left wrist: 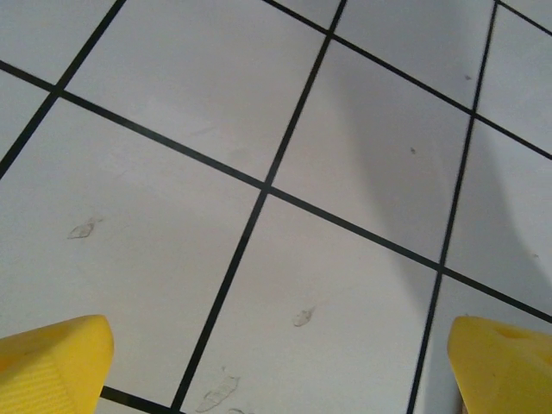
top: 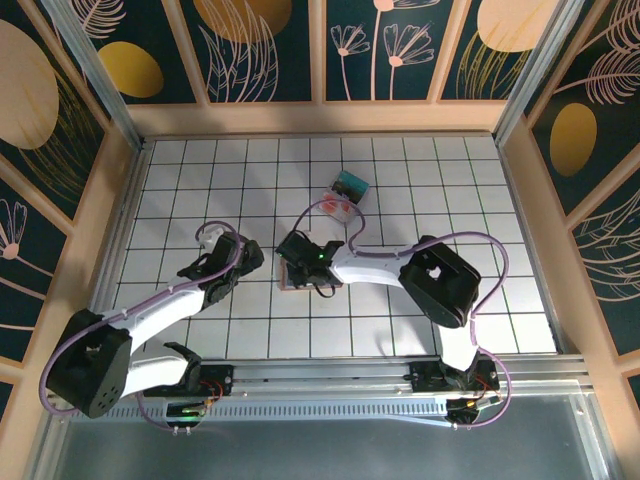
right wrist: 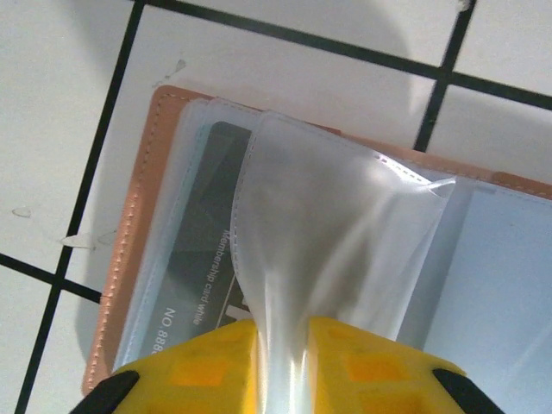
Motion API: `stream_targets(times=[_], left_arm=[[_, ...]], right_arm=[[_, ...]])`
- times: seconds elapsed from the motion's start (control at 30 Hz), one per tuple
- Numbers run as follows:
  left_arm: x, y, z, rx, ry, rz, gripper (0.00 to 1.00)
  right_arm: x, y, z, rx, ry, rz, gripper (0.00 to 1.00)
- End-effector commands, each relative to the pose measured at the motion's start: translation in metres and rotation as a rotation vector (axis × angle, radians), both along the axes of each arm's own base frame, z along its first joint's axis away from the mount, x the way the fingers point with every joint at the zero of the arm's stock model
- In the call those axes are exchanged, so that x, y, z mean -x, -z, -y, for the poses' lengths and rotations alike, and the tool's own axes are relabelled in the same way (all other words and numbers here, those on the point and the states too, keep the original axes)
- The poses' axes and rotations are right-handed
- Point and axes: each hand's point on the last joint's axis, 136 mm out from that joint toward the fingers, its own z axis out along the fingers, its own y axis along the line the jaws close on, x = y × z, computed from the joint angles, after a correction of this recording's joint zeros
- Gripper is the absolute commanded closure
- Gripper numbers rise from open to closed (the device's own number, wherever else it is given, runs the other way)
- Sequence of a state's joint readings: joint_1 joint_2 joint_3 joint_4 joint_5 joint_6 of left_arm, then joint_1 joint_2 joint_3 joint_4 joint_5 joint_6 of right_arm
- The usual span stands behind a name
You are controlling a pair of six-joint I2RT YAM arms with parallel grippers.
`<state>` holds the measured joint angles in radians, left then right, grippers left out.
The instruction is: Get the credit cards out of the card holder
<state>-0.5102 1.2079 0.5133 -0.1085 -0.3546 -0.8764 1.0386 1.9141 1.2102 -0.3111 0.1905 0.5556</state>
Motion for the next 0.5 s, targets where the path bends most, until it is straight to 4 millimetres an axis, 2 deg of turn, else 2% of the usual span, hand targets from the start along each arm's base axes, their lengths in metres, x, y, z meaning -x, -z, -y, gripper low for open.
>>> stream_targets(times=[0.0, 0.27, 0.47], left_arm=[[-0.012, -0.025, 0.010, 0.027, 0.048, 0.065, 0.01], [-0.018, -0.043, 0.025, 0.075, 0.105, 0.114, 0.01], [-0.021, -0.049, 0.028, 0.085, 0.115, 0.130, 0.01]], right_arm=[[-0.005, -0.018, 0.013, 0.013, 0.014, 0.043, 0.80], [-0.012, -0.024, 0.039, 0.071, 0.076, 0.083, 0.79], [-0.013, -0.023, 0.058, 0.093, 0.117, 0.082, 0.71]])
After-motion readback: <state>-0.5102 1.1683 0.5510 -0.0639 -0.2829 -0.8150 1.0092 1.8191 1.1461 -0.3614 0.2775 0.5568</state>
